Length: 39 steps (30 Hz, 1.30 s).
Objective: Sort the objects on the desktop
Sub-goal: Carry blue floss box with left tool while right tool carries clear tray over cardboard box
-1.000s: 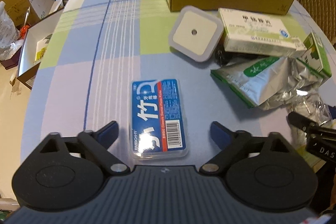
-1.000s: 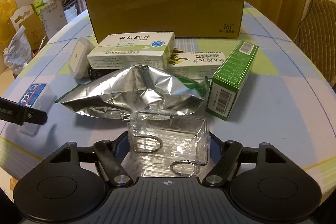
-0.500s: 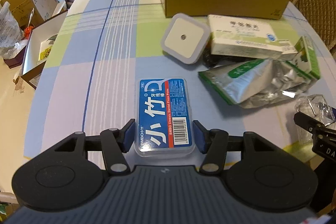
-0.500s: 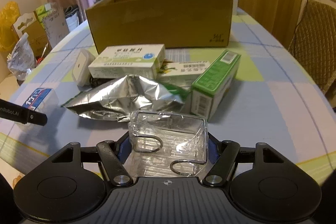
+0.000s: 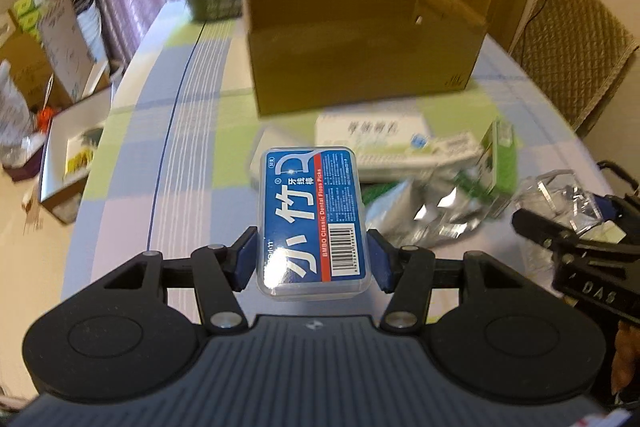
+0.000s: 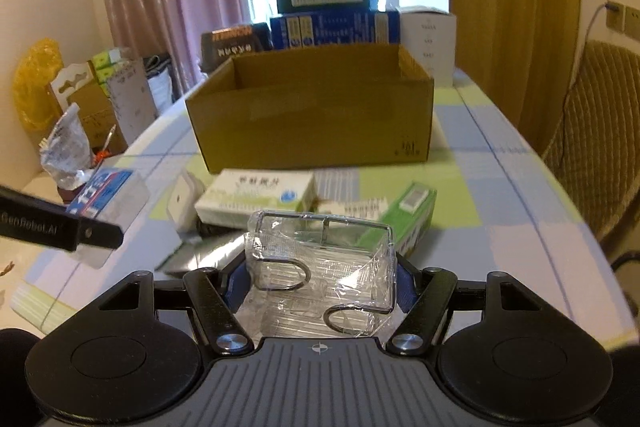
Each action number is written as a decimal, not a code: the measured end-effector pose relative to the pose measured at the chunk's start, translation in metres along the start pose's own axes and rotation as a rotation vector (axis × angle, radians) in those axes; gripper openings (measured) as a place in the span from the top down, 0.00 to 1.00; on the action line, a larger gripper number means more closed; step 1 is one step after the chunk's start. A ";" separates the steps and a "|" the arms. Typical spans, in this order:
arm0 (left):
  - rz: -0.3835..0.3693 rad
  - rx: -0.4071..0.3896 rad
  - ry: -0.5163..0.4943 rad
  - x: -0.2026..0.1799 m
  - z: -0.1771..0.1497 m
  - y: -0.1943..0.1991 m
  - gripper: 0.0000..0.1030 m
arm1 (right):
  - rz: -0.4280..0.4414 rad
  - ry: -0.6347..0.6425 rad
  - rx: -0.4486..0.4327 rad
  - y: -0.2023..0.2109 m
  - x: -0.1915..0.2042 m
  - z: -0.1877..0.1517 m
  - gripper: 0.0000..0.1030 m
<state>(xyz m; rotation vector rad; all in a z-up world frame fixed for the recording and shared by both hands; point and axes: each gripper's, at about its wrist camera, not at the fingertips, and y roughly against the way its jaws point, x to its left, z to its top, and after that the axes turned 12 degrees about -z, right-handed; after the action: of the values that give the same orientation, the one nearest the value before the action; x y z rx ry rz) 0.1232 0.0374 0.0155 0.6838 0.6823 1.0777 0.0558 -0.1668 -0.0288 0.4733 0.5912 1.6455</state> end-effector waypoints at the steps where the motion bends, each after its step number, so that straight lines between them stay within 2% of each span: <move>1: -0.002 -0.011 -0.007 -0.003 0.007 0.002 0.50 | 0.002 0.009 -0.006 0.000 -0.003 0.007 0.36; 10: -0.026 -0.101 -0.045 -0.014 0.099 0.000 0.50 | 0.016 0.031 -0.055 -0.030 -0.030 0.104 0.36; 14: -0.026 -0.119 -0.042 -0.006 0.140 -0.021 0.50 | 0.020 0.046 -0.066 -0.061 -0.031 0.146 0.36; 19: -0.034 -0.109 -0.019 0.012 0.172 -0.056 0.50 | 0.021 0.062 -0.064 -0.110 -0.029 0.188 0.36; 24: -0.031 -0.089 -0.003 0.032 0.198 -0.094 0.50 | 0.033 0.092 -0.043 -0.155 -0.024 0.210 0.36; 29: -0.040 -0.062 0.013 0.043 0.210 -0.131 0.50 | 0.035 0.087 -0.020 -0.193 -0.021 0.225 0.36; 39: -0.045 -0.041 0.025 0.054 0.221 -0.176 0.50 | 0.022 0.064 0.029 -0.240 -0.025 0.227 0.36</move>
<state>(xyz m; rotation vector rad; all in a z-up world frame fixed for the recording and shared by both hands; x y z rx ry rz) 0.4076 -0.0039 0.0045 0.6178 0.6922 1.0572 0.3850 -0.1398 0.0003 0.4511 0.6600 1.6794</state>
